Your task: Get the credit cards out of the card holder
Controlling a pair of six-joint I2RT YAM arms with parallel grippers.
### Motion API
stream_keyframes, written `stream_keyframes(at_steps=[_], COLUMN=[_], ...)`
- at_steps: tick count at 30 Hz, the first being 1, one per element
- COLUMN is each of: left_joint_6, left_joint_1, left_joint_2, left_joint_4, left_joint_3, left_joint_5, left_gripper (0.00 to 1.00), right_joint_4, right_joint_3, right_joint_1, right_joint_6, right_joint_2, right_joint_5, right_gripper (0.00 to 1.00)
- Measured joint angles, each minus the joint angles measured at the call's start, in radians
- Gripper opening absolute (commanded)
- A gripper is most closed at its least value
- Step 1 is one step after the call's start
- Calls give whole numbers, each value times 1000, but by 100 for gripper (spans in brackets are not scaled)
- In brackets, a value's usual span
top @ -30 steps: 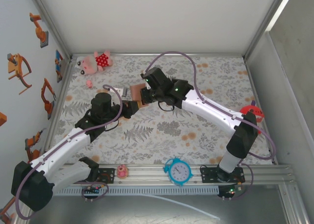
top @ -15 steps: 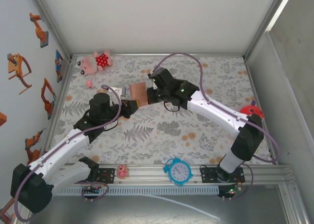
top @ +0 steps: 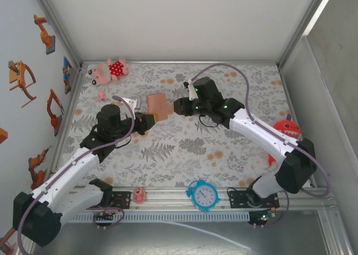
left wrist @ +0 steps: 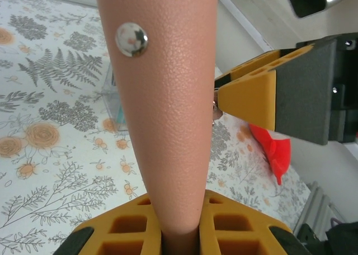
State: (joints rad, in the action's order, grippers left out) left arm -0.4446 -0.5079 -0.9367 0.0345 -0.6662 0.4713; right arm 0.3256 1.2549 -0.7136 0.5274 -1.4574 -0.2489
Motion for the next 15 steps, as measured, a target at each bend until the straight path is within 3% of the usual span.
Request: stream_keyframes(at_steps=[6, 15], left_joint_6=[18, 35], left_joint_1=[72, 115], left_joint_2=[-50, -71], left_joint_4=[-13, -1], left_joint_3=[-79, -92], left_joint_5=[126, 228], left_gripper=[0, 0], right_joint_4=[-180, -286], right_joint_3=[-106, -113], right_joint_1=[98, 101], right_joint_6=[21, 26], right_joint_2=[59, 101], right_joint_5=[-195, -288], right_gripper=[67, 79])
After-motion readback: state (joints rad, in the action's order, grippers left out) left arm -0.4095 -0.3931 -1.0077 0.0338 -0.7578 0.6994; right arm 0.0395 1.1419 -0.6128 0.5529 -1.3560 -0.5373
